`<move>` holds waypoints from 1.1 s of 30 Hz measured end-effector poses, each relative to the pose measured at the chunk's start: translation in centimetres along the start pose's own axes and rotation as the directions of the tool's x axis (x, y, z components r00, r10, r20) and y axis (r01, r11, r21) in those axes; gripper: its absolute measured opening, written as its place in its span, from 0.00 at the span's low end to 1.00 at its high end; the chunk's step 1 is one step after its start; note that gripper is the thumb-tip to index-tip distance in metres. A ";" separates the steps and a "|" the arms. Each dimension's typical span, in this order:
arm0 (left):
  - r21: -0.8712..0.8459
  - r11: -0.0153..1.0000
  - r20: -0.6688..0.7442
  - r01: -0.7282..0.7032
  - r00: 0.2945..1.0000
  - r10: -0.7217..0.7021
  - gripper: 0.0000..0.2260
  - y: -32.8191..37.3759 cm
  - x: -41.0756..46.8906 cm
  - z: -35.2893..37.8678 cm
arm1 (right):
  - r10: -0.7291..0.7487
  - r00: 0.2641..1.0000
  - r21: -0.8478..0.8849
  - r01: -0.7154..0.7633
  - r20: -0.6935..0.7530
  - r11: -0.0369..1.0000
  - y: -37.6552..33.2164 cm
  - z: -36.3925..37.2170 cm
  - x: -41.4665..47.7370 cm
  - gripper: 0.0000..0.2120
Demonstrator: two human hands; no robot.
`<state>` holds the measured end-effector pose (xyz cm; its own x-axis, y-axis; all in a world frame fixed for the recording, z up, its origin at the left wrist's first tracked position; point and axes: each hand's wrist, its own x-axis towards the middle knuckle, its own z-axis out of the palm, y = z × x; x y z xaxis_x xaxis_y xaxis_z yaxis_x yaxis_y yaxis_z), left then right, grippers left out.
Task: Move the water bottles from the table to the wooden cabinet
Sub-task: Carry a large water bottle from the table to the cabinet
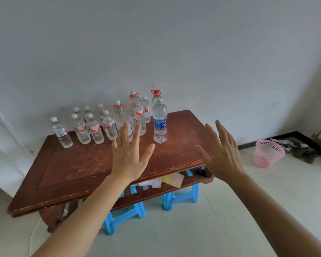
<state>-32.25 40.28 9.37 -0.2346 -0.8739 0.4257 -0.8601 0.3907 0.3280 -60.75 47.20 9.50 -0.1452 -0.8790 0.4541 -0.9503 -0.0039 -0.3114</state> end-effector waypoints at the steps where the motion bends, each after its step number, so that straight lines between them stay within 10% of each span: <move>1: 0.008 1.000 0.015 0.001 1.000 -0.002 0.35 -0.1 2.1 1.9 | 0.006 1.000 0.009 -0.006 0.000 1.000 1.4 1.1 2.0 0.36; 18: 0.162 0.986 0.066 0.035 0.997 -0.046 0.38 -3.6 25.0 17.1 | -0.071 0.875 0.170 -0.013 0.479 0.985 10.2 22.6 29.2 0.43; 33: 0.031 0.914 0.079 -0.405 0.912 0.402 0.30 -7.2 37.3 25.5 | 0.136 0.744 0.130 -0.288 0.654 0.949 6.6 33.1 28.7 0.52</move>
<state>-46.39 -2.49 1.35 -0.5955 -0.6629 0.4538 -0.7048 0.7022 0.1007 -62.04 6.12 -7.16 -0.0570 -0.9663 -0.2509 -0.8239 0.1874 -0.5348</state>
